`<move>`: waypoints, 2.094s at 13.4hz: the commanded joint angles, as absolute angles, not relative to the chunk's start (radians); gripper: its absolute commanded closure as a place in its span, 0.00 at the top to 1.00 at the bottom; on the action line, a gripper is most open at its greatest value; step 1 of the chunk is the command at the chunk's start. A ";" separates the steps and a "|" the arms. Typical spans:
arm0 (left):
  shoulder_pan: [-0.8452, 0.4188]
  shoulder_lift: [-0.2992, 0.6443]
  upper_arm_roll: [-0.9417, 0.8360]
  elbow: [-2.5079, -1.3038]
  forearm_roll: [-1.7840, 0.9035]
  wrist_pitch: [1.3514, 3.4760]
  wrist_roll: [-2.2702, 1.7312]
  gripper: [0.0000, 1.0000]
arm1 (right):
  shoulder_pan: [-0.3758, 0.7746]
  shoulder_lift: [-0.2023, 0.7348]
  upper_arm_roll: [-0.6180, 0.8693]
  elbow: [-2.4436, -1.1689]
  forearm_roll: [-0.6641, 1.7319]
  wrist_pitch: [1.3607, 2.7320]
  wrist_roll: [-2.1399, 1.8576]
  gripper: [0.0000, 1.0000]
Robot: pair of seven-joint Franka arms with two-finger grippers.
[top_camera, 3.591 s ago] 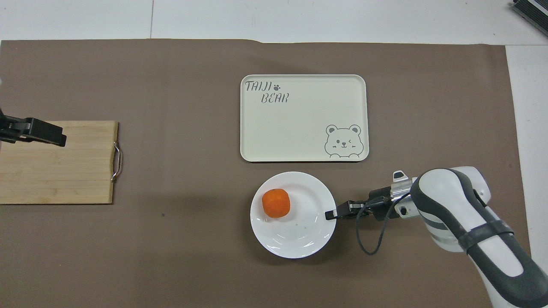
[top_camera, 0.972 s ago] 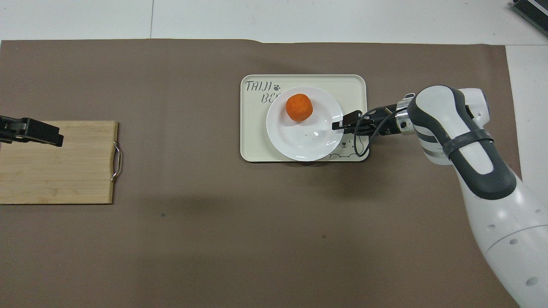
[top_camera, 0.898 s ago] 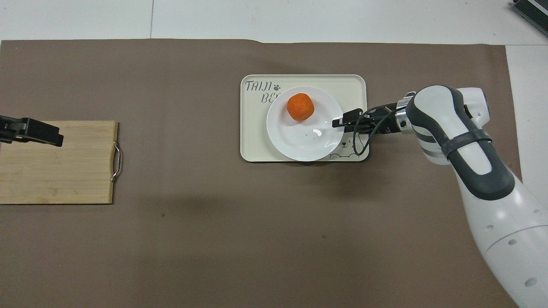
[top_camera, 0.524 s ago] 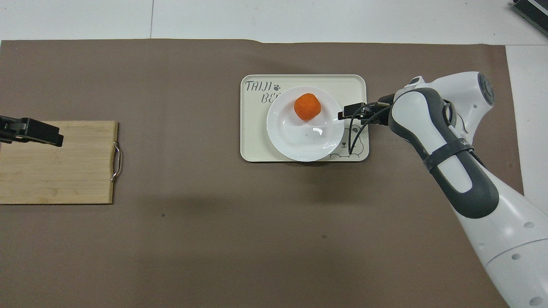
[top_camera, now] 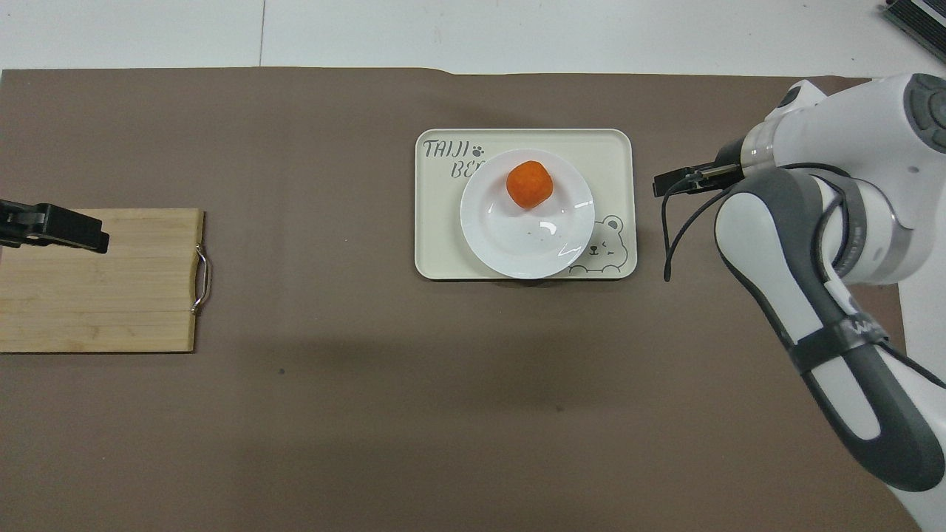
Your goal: Place orange and plate with both arms
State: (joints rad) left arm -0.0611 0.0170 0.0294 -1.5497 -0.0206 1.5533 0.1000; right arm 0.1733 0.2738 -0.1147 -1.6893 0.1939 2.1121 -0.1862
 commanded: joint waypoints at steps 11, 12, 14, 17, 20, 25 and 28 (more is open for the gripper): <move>-0.051 -0.005 0.023 -1.572 -0.012 1.549 0.104 1.00 | 0.101 -0.021 -0.141 -1.505 -0.017 1.487 -0.008 1.00; -0.051 -0.005 0.023 -1.572 -0.012 1.549 0.104 1.00 | 0.101 -0.046 -0.143 -1.505 -0.006 1.474 -0.005 1.00; -0.051 -0.005 0.023 -1.572 -0.012 1.549 0.104 1.00 | 0.112 -0.107 -0.135 -1.576 -0.003 1.486 0.067 1.00; -0.051 -0.005 0.023 -1.572 -0.012 1.549 0.106 1.00 | 0.124 -0.161 -0.110 -1.698 -0.015 1.542 0.117 1.00; -0.051 -0.005 0.023 -1.572 -0.012 1.549 0.104 1.00 | 0.124 -0.161 -0.107 -1.695 -0.025 1.543 0.117 1.00; -0.051 -0.005 0.023 -1.572 -0.012 1.549 0.104 1.00 | 0.123 -0.121 -0.107 -1.602 -0.055 1.531 0.061 1.00; -0.051 -0.005 0.021 -1.572 -0.012 1.549 0.104 1.00 | 0.123 -0.124 -0.109 -1.606 -0.043 1.525 0.067 1.00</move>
